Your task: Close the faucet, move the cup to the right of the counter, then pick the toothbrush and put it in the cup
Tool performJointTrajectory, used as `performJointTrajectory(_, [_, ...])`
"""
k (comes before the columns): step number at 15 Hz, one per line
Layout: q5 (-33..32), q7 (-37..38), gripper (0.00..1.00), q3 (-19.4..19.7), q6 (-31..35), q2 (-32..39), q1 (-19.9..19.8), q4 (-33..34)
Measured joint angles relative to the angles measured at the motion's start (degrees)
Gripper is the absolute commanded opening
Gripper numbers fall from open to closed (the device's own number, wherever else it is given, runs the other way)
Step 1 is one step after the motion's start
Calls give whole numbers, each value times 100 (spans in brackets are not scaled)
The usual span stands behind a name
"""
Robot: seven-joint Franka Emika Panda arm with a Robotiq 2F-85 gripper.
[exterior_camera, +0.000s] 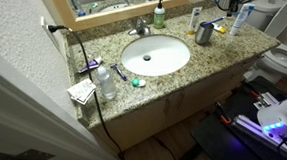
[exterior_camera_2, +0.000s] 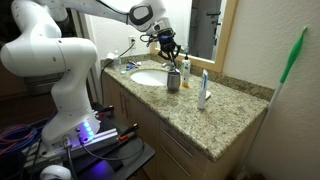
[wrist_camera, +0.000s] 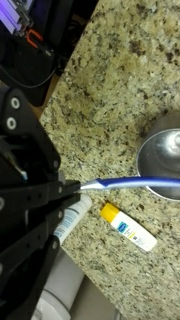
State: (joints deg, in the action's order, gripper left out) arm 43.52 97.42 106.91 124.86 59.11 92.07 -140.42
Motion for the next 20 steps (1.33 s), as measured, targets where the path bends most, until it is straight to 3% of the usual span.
performJointTrajectory(8, [-573, 131, 1, -1100, -392, -533, -1144, 1207])
performJointTrajectory(9, [-717, 181, 30, -1171, -465, -567, -1238, 1322])
performJointTrajectory(10, [-860, 252, 31, -1235, -548, -607, -1316, 1420])
performJointTrajectory(15, [-1466, 598, 64, -1377, -849, -902, -1442, 1558])
performJointTrajectory(19, [-1623, 673, 93, -962, -768, -1188, -1046, 1320])
performJointTrajectory(20, [-1582, 642, 74, -720, -577, -1258, -795, 1164])
